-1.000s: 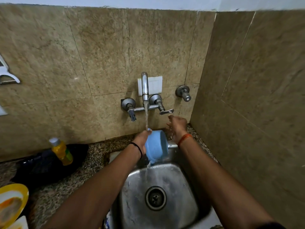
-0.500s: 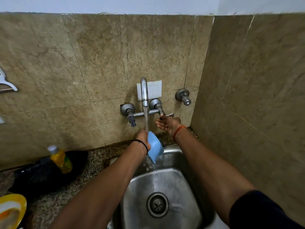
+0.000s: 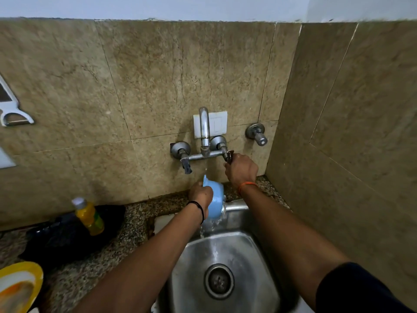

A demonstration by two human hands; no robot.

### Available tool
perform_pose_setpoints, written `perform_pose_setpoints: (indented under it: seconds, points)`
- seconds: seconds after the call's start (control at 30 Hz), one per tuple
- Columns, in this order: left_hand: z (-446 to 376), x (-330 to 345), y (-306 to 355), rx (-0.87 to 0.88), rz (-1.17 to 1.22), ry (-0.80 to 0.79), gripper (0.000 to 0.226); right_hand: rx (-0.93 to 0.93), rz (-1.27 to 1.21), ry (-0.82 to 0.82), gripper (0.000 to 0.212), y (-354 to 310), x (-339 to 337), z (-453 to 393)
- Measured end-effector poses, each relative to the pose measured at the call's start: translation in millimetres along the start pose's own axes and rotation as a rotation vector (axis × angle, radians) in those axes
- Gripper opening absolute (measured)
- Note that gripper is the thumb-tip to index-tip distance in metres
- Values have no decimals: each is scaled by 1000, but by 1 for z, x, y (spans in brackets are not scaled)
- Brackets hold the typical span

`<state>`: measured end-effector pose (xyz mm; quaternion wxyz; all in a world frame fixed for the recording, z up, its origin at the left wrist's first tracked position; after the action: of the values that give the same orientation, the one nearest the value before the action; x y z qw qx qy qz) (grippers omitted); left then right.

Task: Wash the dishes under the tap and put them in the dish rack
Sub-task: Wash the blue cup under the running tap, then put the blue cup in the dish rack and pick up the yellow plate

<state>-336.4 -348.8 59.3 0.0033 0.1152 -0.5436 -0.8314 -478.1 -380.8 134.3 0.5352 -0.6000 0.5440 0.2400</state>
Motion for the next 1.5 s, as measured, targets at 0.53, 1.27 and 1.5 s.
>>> perform_pose_setpoints:
  seconds: [0.53,1.27,1.5]
  points:
    - [52,-60,-20,-212,619,-157,29,417,-1160,-835,68,-16,63,133]
    - [128,-526,-72,238,-344,683,27,-517,-787,-625,121,-383,106,277]
    - [195,-705,-103,321,-933,1029,37,-685,-780,-788,115,-525,151,391]
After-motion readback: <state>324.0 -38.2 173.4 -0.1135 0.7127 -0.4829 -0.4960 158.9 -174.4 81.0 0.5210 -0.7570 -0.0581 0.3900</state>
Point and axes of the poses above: each hand's wrist, its own z-axis away from the middle knuckle, its own x-axis out of the palm, y = z × x, the point moved 5 cm from there along -z, towards the middle knuckle, and after that the axes turned 2 degrees about y, right-handed, at the moved point
